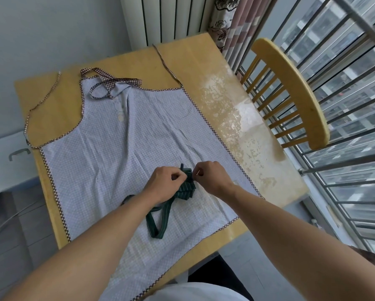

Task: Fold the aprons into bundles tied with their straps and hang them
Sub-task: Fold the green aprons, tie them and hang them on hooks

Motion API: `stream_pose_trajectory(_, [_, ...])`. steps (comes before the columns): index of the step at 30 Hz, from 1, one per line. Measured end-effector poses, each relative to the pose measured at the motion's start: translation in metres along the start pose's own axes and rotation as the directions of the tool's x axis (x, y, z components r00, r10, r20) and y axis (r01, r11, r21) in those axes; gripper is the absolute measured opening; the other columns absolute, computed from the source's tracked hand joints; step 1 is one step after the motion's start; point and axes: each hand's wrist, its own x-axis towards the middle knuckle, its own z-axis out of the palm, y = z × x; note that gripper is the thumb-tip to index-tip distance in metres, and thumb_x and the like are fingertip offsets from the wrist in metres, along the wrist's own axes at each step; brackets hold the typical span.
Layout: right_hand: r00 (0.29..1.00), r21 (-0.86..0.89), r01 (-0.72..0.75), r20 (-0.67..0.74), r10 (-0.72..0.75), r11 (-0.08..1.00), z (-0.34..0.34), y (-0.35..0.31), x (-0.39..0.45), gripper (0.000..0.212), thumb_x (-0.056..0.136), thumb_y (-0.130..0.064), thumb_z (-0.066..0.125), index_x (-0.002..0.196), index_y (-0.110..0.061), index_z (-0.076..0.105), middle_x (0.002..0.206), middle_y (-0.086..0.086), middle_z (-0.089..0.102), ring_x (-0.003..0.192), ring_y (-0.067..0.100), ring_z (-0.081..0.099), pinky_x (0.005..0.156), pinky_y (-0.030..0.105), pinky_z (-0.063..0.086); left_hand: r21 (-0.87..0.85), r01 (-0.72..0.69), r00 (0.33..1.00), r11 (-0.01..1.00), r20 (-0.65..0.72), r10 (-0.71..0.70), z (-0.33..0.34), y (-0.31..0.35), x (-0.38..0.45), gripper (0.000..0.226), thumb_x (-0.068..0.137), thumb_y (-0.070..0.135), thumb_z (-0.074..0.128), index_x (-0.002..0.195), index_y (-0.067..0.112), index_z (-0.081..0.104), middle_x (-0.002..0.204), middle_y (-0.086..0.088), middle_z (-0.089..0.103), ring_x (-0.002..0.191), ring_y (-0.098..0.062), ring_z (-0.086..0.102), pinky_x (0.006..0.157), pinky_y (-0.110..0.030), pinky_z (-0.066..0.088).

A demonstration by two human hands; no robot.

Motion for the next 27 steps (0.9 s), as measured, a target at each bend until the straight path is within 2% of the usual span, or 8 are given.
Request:
stream_pose_trajectory(4, [0.999,0.147,0.007,-0.037,-0.002,0.989,-0.001,0.002,-0.006,0.009,0.095,-0.017,0.069,0.100,-0.020,0.075,0.094,-0.006,0.073,0.087,0.013,0.065,0.073,0.029,0.054,-0.049,0.017,0.999,0.999,-0.027,-0.018,0.006,-0.009,0.000,0.016,0.097,0.019,0.069,0.110,0.027,0.072,0.096,0.008,0.073,0.088,-0.006,0.067,0.082,-0.020,0.056])
stream_pose_trajectory(8, [0.984,0.015,0.160,-0.079,-0.158,0.987,-0.005,0.000,-0.012,0.013,0.100,-0.020,0.062,0.107,-0.020,0.073,0.091,-0.003,0.074,0.079,0.016,0.064,0.072,0.034,0.052,-0.072,0.024,0.995,0.997,-0.097,-0.031,0.011,-0.010,0.002,0.025,0.100,0.023,0.064,0.116,0.027,0.046,0.096,0.009,0.074,0.083,-0.010,0.070,0.072,-0.024,0.057])
stream_pose_trajectory(13, [0.908,-0.265,0.398,-0.025,-0.419,0.878,-0.010,-0.004,-0.016,0.011,0.102,-0.027,0.059,0.107,-0.020,0.066,0.072,-0.004,0.065,0.060,0.019,0.055,0.057,0.032,0.039,-0.063,0.022,0.991,0.998,-0.127,-0.030,0.015,-0.009,0.007,0.012,0.096,0.025,0.069,0.107,0.020,0.073,0.095,0.007,0.076,0.090,-0.005,0.070,0.081,-0.023,0.059])
stream_pose_trajectory(17, [0.796,-0.286,0.563,-0.062,-0.602,0.775,-0.010,-0.003,-0.010,0.011,0.091,-0.025,0.075,0.101,-0.024,0.076,0.105,-0.007,0.073,0.096,0.013,0.063,0.075,0.024,0.050,-0.069,0.009,0.998,0.998,-0.062,-0.014,0.012,-0.008,0.007,0.017,0.097,0.031,0.067,0.107,0.026,0.080,0.097,0.010,0.077,0.089,-0.001,0.071,0.085,-0.025,0.060])
stream_pose_trajectory(19, [0.852,-0.170,0.500,-0.076,-0.517,0.849,-0.012,-0.007,-0.006,0.011,0.092,-0.026,0.073,0.103,-0.024,0.077,0.119,-0.007,0.071,0.110,0.010,0.060,0.084,0.022,0.049,-0.087,0.025,0.999,0.996,-0.026,-0.027,0.011,-0.008,0.007,0.017,0.098,0.030,0.067,0.110,0.027,0.079,0.100,0.010,0.077,0.093,-0.003,0.071,0.088,-0.026,0.059])
stream_pose_trajectory(22, [0.969,0.160,0.248,-0.025,-0.247,0.956,-0.011,-0.013,0.000,0.008,0.093,-0.024,0.073,0.098,-0.025,0.078,0.099,-0.012,0.075,0.091,0.002,0.066,0.078,0.023,0.054,-0.071,0.037,0.999,0.997,0.009,-0.036,0.010,-0.009,0.007,0.018,0.095,0.025,0.071,0.112,0.026,0.077,0.092,0.014,0.073,0.087,-0.001,0.067,0.084,-0.024,0.057])
stream_pose_trajectory(25, [0.995,0.388,0.100,-0.065,-0.082,0.916,-0.005,-0.018,0.003,0.006,0.089,-0.023,0.078,0.095,-0.021,0.076,0.085,-0.012,0.076,0.078,-0.002,0.069,0.066,0.018,0.052,-0.096,0.059,0.998,0.994,0.006,-0.059,0.010,-0.007,0.006,0.014,0.089,0.027,0.078,0.103,0.026,0.077,0.078,0.015,0.070,0.072,0.004,0.064,0.069,-0.013,0.051])
stream_pose_trajectory(27, [1.000,0.495,0.022,-0.026,-0.010,0.869,-0.006,-0.019,0.004,0.022,0.086,-0.026,0.082,0.103,-0.018,0.071,0.083,-0.008,0.077,0.075,0.002,0.072,0.063,0.023,0.057,-0.151,0.067,0.997,0.986,-0.024,-0.071,0.012,-0.008,0.008,0.007,0.092,0.030,0.075,0.095,0.026,0.079,0.077,0.011,0.073,0.072,0.000,0.068,0.070,-0.019,0.056])
